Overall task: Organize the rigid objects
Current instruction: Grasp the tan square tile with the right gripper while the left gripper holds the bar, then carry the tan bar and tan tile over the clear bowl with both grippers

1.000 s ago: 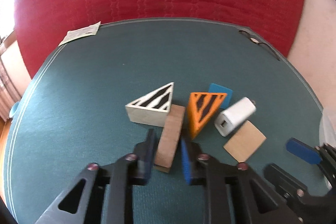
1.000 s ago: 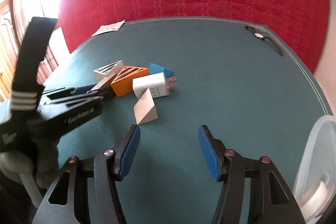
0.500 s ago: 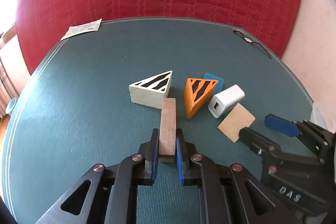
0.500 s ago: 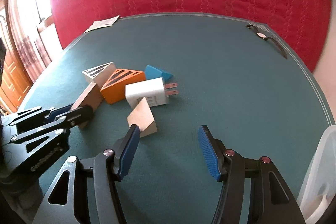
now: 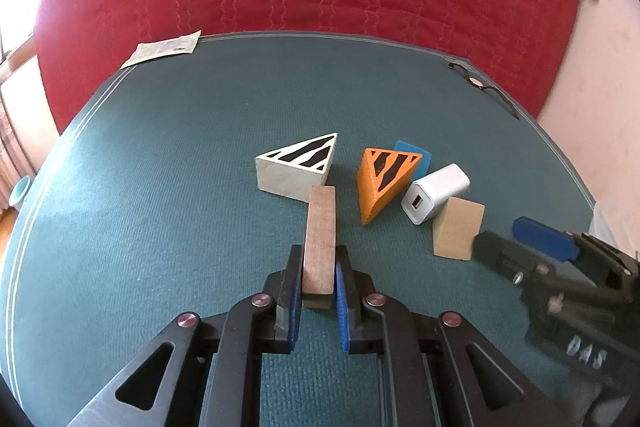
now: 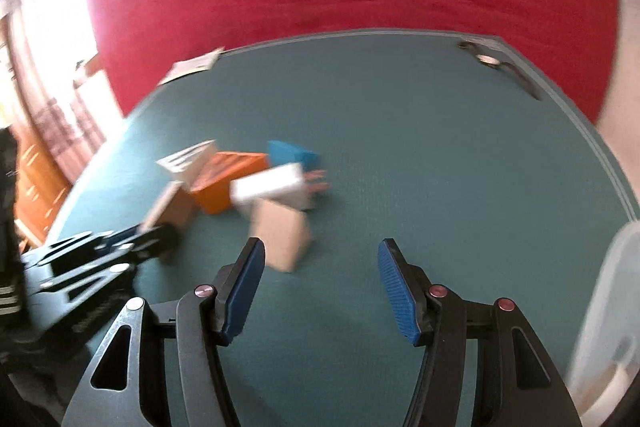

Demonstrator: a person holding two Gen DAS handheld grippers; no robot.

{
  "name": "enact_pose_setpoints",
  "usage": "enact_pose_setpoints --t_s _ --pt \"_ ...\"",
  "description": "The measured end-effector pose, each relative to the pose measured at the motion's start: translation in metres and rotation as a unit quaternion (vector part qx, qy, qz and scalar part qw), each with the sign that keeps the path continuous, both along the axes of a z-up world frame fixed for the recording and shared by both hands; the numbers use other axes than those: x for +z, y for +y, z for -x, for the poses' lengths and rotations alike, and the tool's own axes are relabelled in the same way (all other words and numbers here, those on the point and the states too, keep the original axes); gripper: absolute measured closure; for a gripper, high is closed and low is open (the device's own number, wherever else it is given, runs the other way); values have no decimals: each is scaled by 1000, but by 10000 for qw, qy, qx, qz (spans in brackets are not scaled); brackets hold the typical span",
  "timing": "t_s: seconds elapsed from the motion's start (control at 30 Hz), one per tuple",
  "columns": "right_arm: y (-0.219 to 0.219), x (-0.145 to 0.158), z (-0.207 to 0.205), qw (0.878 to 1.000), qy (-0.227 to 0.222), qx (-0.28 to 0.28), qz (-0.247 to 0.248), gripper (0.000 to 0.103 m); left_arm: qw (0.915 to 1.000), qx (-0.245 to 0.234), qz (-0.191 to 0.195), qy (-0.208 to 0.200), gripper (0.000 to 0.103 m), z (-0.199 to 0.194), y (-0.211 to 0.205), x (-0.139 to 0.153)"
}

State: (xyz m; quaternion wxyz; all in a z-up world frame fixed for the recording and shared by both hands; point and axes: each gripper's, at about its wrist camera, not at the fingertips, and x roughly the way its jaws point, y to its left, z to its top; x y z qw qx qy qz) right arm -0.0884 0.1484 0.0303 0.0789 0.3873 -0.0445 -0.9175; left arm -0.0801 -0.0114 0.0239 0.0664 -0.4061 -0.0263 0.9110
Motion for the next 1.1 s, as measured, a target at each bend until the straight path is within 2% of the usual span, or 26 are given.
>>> enact_pose_setpoints --t_s 0.07,0.2,0.53,0.6,0.77,0.9,0.93,0.97,1.03,1.1 --pt "-11 -1 3 9999 -4 132 -53 46 10000 64 46 21 88 -1 -1 -1" --pt "-28 -7 12 9993 -53 210 -295 61 9999 149 36 33 88 -2 -5 -2" --pt "-27 -12 20 9993 -59 96 -346 65 9998 179 -61 -31 84 0 -10 -3" --pt "-25 -12 18 9994 -56 78 -339 65 9998 184 -96 -21 81 0 -10 -4" --pt "-20 -11 4 9996 -47 77 -280 65 9997 242 -73 23 51 1 -11 -3" --pt "-17 -7 -10 9998 1 98 -178 66 9997 244 -59 27 52 3 -11 -3" --pt "-16 -6 -13 9998 11 102 -159 66 9997 217 -55 38 57 2 -11 -3" --pt "-16 -5 -16 9998 21 109 -140 66 9998 172 -49 43 70 3 -10 -3" --pt "-15 -2 -23 9999 51 110 -101 66 9999 95 -28 35 83 3 -8 -4" --pt "-12 1 -31 9999 82 99 -57 66 10000 43 -38 54 87 2 -7 -3"
